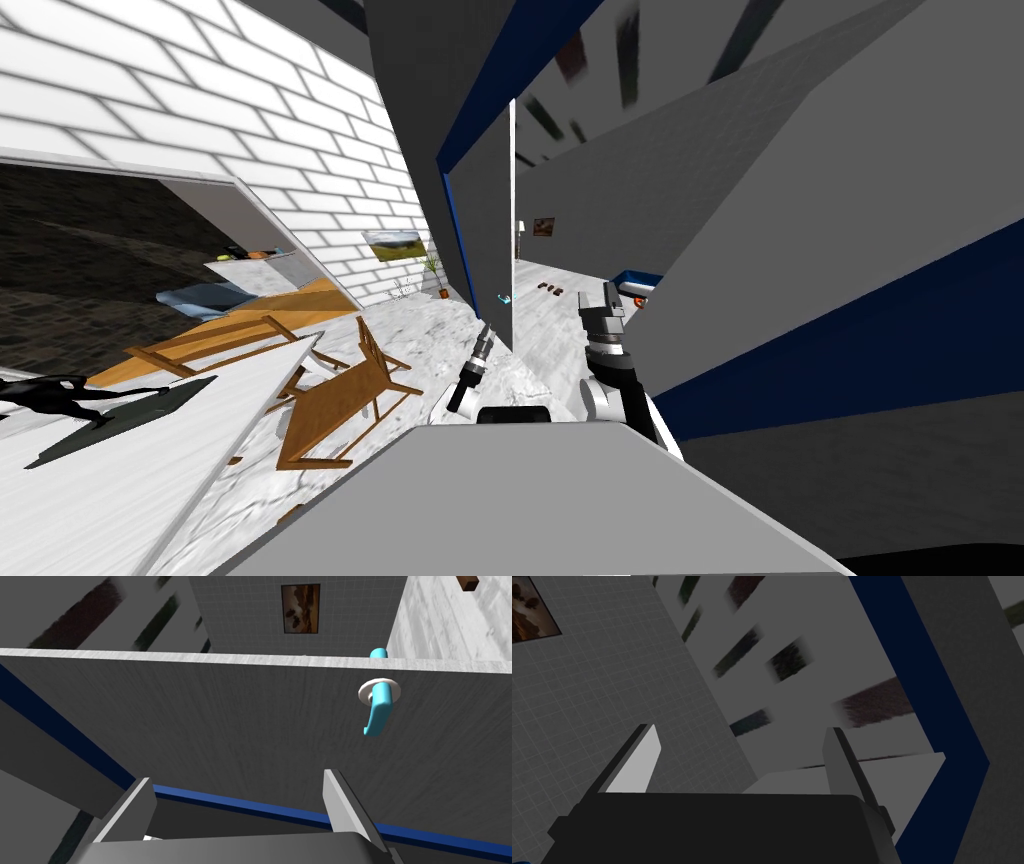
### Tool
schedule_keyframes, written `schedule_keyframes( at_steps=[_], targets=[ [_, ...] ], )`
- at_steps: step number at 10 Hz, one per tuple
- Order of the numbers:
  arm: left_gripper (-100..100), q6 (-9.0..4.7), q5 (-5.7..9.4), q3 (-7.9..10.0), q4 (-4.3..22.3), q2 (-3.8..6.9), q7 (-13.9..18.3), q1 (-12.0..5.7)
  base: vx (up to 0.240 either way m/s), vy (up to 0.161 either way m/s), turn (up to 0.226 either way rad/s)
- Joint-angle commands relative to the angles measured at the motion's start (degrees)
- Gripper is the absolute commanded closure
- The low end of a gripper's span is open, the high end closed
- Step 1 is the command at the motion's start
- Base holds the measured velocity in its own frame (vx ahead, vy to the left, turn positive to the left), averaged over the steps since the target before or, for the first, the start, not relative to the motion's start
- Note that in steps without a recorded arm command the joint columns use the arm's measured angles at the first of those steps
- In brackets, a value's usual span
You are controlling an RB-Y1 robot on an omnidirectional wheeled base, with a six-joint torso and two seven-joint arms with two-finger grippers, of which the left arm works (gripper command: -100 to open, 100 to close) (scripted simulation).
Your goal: Push the door open
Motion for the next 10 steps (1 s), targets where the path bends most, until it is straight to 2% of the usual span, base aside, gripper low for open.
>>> schedule_keyframes(
  at_steps=[1, 10],
  targets=[
    [-100, -0.18, -0.01, -0.03, 0.25, -0.01, -0.01, -0.02, 0.014, -0.001, -0.004],
    [-100, -0.28, -0.06, -0.17, 0.62, 0.01, -0.02, -0.06, 0.004, 0.001, 0.003]
  ],
)
